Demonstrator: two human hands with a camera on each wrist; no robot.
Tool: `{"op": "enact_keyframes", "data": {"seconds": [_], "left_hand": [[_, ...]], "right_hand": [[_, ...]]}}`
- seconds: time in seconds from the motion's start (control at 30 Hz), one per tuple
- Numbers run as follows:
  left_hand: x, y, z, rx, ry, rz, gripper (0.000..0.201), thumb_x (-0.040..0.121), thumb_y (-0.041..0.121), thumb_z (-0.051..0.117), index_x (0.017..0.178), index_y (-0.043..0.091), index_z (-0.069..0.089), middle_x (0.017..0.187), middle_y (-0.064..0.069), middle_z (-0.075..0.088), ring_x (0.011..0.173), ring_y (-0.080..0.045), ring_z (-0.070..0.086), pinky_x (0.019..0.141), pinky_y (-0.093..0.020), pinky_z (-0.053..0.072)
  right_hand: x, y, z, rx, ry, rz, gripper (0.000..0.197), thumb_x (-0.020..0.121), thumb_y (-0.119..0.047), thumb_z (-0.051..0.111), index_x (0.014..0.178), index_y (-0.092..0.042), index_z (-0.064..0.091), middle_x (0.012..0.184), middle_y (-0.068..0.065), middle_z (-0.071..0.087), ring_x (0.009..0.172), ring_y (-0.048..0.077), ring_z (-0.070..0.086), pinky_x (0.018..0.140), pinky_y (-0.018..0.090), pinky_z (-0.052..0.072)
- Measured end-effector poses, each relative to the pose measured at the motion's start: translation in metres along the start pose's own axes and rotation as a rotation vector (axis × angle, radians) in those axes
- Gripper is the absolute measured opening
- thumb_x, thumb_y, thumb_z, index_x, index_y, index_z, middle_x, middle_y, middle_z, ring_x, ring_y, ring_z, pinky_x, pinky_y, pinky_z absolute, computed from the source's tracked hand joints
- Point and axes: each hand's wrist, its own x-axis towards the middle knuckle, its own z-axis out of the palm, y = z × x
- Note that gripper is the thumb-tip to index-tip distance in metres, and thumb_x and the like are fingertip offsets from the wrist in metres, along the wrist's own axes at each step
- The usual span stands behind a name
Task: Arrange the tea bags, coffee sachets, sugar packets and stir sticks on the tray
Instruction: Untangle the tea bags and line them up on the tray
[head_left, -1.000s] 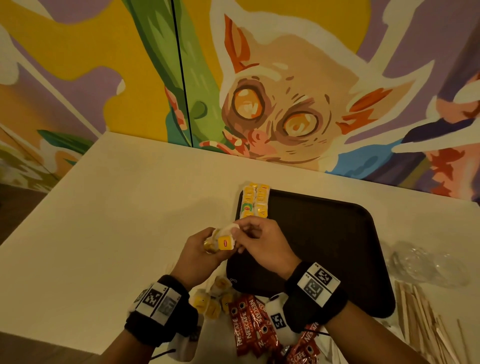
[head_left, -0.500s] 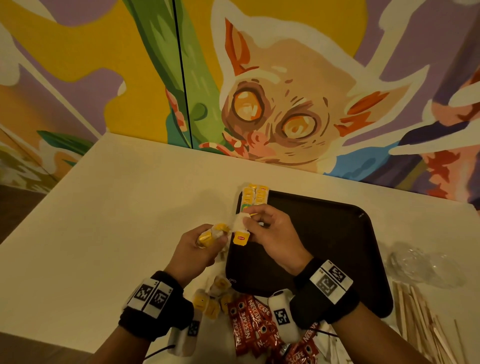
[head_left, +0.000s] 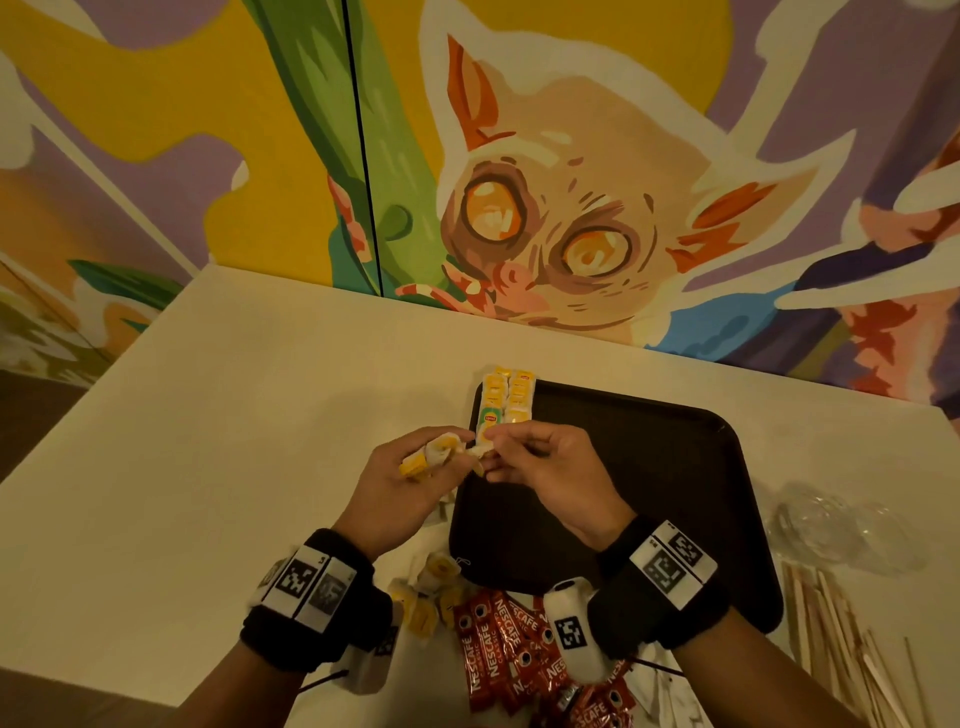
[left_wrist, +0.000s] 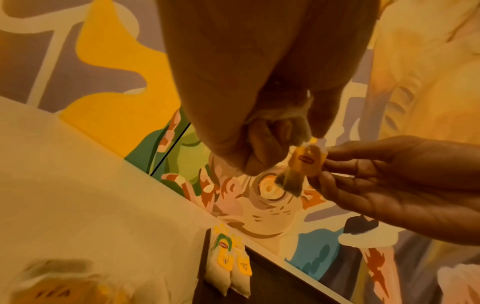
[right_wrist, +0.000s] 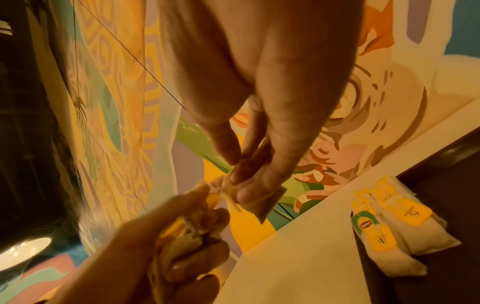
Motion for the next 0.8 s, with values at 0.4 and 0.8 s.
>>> {"op": "enact_keyframes", "data": {"seconds": [0.4,0.8], "left_hand": [[0.0077,-0.0043,-0.0012,0.211,0.049,0.142,0.013,0.079,0.019,0.077,0.091,0.014,0.077,0.085,0.005,0.073,0.078,-0.006,0.067,0.069,-0.012,0.048],[0.0023,0.0025,0.0003,0.162,-0.048,0.13,0.029,0.079,0.01,0.076,0.106,0.019,0.074,0.076,0.006,0.067,0.068,-0.002,0.06,0.064,-0.01,0.041]], "right_hand": [[-0.005,0.0071,-0.0022,-0.087,-0.069,-0.105,0.037,0.081,0.0,0.075,0.116,-0.009,0.067,0.101,0.009,0.074,0.097,0.019,0.071,0.087,0.032,0.058],[-0.0044,0.0008,-0.0048,0.002,-0.097,-0.136,0.027,0.087,0.005,0.065,0.109,-0.01,0.069,0.105,0.014,0.073,0.09,0.02,0.069,0.067,0.023,0.055]]}}
